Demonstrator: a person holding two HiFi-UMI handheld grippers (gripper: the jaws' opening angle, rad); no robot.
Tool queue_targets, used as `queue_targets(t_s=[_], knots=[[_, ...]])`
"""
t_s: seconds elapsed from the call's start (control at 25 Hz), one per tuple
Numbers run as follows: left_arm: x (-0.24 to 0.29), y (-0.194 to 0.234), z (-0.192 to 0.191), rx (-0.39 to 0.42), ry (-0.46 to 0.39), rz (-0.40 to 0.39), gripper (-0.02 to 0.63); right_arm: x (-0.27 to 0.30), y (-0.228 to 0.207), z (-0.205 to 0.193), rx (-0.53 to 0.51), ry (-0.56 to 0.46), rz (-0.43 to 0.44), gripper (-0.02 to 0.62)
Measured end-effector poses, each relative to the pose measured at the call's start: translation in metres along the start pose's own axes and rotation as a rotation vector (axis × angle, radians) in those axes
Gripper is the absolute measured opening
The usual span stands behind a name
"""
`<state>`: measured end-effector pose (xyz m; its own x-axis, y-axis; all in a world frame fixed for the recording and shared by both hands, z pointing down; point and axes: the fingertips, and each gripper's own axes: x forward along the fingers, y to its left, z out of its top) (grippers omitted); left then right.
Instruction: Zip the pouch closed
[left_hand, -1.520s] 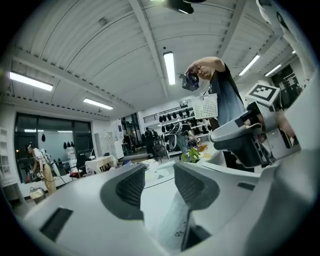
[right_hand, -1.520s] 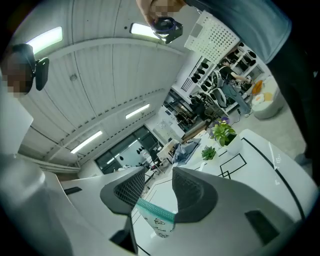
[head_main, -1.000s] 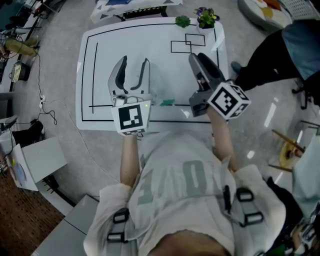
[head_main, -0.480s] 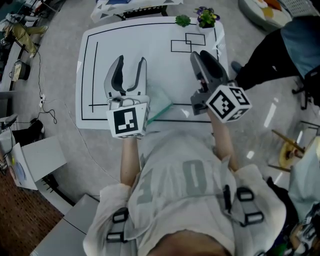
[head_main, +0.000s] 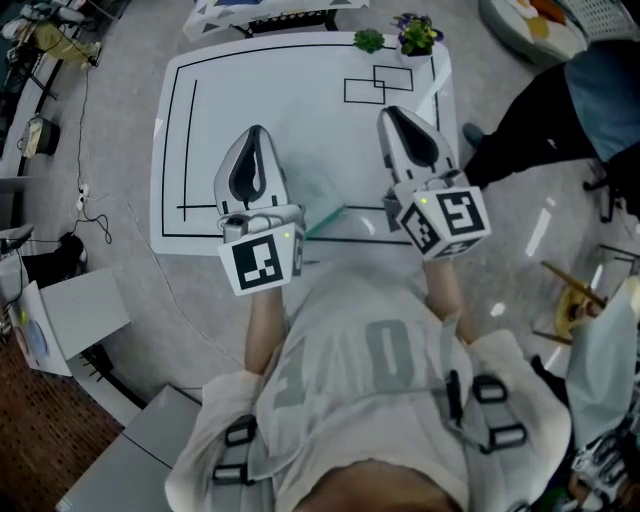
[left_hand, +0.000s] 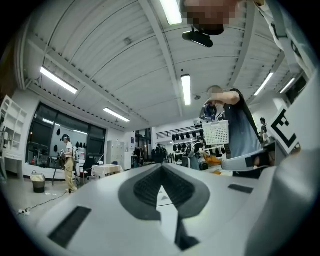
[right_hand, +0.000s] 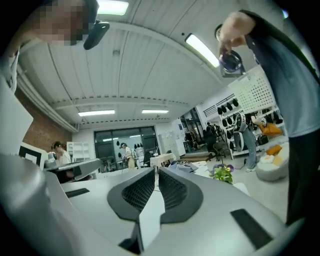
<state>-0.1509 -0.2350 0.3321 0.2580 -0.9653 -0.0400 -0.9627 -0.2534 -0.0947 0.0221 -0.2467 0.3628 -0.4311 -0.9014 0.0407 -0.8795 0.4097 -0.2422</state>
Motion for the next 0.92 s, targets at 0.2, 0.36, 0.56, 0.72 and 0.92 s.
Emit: queue_targets(t_s=[0.2,0.36,0.56,0.72,0.92], knots=[[-0.001,0.0,-0.007,-0.02,0.022,0.006,0.006,0.001,0.016,-0.001,-0.145,0.012,0.018,0.027],[-0.002,0.001,-0.011,-0.025,0.028,0.012,0.006,0.0,0.022,-0.002,-0.191,0.016,0.028,0.023],[-0.004,0.005,-0.013,-0.03,0.032,0.018,0.006,0.0,0.025,-0.004,-0.196,0.02,0.036,0.023],[-0.005,0.006,-0.013,-0.032,0.032,0.02,0.006,0.0,0.025,-0.004,-0.199,0.024,0.037,0.023],[-0.006,0.005,-0.015,-0.033,0.031,0.017,0.006,0.0,0.024,-0.007,-0.203,0.026,0.037,0.023]])
